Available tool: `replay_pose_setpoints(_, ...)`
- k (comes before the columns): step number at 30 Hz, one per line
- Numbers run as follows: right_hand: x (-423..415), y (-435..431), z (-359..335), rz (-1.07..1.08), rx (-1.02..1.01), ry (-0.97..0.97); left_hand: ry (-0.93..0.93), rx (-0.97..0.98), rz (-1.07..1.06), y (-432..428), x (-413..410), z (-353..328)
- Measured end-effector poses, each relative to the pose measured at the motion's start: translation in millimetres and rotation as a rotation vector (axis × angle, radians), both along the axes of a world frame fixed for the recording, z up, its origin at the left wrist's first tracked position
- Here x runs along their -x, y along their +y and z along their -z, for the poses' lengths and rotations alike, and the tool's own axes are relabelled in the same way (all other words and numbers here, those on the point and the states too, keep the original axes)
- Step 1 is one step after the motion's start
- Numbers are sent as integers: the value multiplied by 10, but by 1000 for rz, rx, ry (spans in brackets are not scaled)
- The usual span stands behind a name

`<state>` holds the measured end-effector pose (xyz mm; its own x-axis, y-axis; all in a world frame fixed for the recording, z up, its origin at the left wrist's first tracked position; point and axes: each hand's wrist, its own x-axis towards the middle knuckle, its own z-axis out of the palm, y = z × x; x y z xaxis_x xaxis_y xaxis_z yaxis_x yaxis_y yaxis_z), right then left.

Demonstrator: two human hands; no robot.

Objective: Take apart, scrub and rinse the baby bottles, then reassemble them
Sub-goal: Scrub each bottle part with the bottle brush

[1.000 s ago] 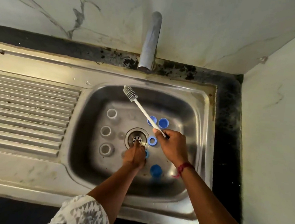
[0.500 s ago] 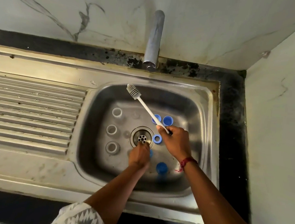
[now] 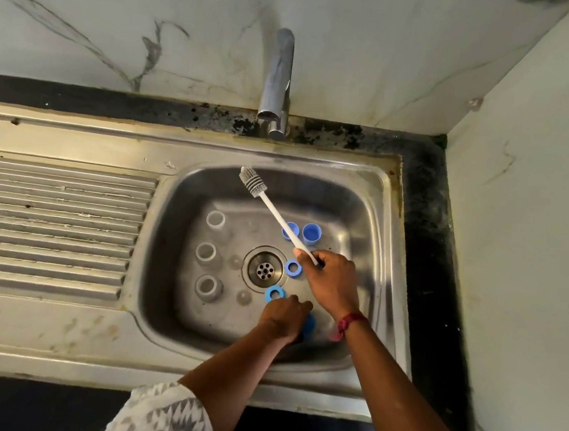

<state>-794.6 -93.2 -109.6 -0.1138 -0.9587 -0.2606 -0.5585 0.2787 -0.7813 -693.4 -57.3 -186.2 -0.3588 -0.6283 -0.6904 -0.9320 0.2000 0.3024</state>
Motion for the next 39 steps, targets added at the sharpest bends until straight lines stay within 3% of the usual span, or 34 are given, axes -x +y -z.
replay_pose_setpoints(6, -39, 90, 32, -30, 37, 3, 32, 50, -107, 3, 39, -15)
replay_pose_setpoints(10, -40, 148, -90, -7, 47, -10, 159, 29, -449, -23, -108, -246)
replay_pose_setpoints(12, -24, 171, -174, -2, 47, 0, 365, -53, -774, -19, -253, -416)
replay_pose_setpoints(15, 5, 191, -315, 22, 45, -35, 861, -272, -1347, -5, -515, -663)
replay_pose_setpoints(18, 16, 221, -430, 5, 54, -85, 1200, -338, -1628, -55, -856, -909)
replay_pose_setpoints(22, 2, 240, -489, -40, 66, -73, 1388, -280, -1772, -146, -1242, -1156)
replay_pose_setpoints(27, -61, 272, -452, -170, 111, -31, 1494, -165, -1843, -115, -1562, -1398)
replay_pose_setpoints(35, -243, 324, -627, -376, 207, 162, 1575, -58, -1948, 19, -1805, -1533)
replay_pose_setpoints(39, -390, 334, -719, -440, 250, 380, 1619, 28, -2030, 3, -1929, -1545)
